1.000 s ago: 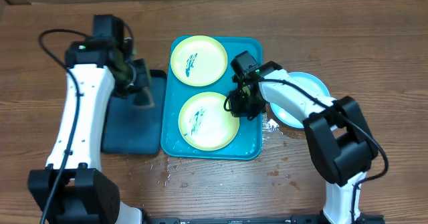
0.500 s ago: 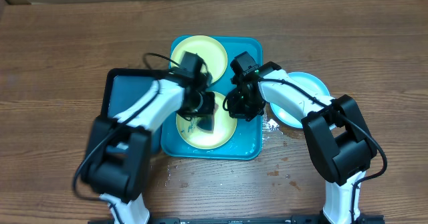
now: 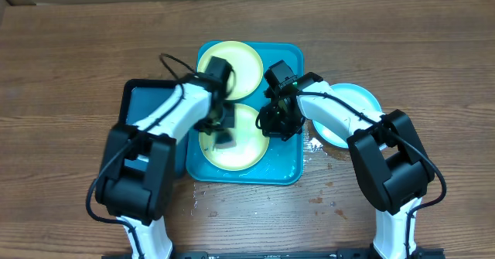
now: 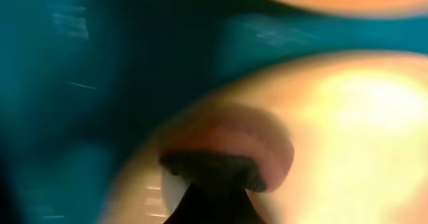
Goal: Clean dirty plates on tray and stack at the side
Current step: 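Scrub the yellow plate with the sponge in the left gripper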
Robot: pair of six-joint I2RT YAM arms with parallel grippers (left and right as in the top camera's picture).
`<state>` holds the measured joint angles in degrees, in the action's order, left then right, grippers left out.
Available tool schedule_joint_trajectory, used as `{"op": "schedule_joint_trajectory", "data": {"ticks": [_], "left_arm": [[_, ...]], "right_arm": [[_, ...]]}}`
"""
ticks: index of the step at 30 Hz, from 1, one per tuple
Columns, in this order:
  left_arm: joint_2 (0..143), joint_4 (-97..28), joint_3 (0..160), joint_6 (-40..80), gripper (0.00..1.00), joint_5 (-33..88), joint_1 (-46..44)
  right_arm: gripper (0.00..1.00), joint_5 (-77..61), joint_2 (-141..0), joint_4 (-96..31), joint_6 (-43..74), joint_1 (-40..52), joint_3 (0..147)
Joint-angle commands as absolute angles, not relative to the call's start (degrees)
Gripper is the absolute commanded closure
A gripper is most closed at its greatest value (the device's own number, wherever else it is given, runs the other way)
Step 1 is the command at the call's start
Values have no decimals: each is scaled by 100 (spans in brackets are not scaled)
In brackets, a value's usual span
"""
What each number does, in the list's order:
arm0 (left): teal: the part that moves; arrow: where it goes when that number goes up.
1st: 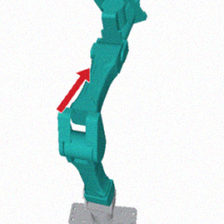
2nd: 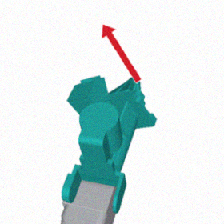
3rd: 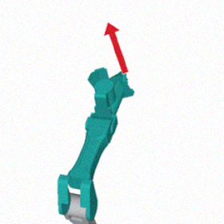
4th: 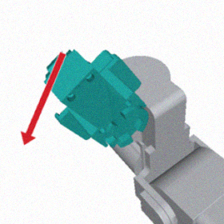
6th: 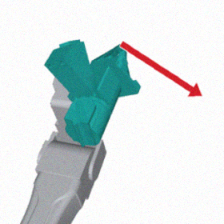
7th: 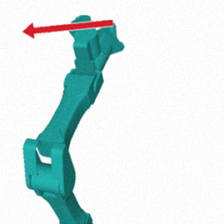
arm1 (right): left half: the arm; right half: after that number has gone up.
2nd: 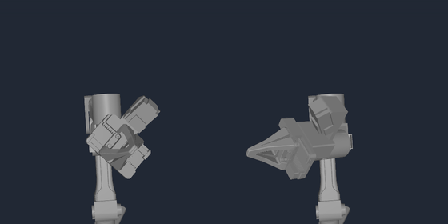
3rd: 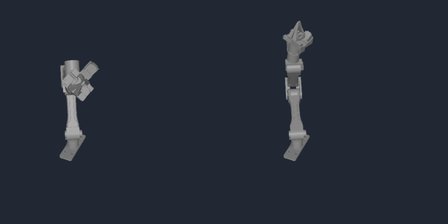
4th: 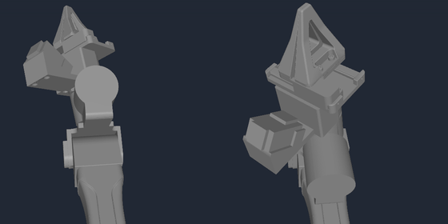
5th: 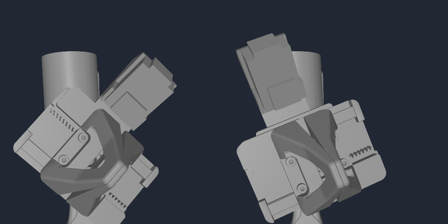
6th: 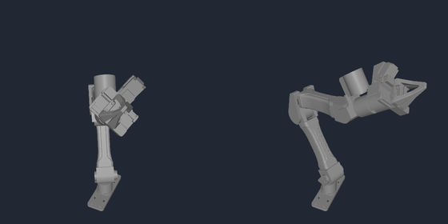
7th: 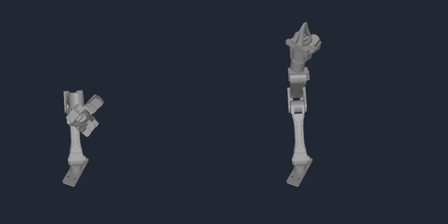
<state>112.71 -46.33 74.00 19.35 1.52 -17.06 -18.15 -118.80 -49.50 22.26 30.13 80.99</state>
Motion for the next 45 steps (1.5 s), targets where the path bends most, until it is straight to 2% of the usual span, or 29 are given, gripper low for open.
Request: {"op": "schedule_joint_trajectory", "data": {"ticks": [1,7,15,25,29,33,40,45], "left_arm": [[11677,-4748,7323,1791,96,-1063,-1170],[11677,-4864,7323,1227,96,27,-1098],[11690,-4303,7288,102,96,2832,-1323],[11690,-4335,7275,145,93,3118,-1671],[11690,-4698,7275,279,94,2768,-1719],[11690,-5133,7275,832,96,1824,-1715],[11688,-6058,7275,2115,96,-1323,-1717],[11688,-6248,7378,2644,96,-2434,-1717]], "right_arm": [[93,-1616,-11994,-5004,2248,2956,8062],[94,-1614,-11994,-5004,2248,2956,8062],[94,-1614,-11994,-5004,2248,2956,8062],[94,-1614,-11994,-5057,2248,2956,8062],[94,-1614,-11994,-5070,2248,2956,8062],[95,-1614,-11994,-5070,2248,2954,8062],[95,-1614,-11994,-5068,2248,2954,8062],[95,-1614,-11994,-5068,2248,2954,8062]]}}
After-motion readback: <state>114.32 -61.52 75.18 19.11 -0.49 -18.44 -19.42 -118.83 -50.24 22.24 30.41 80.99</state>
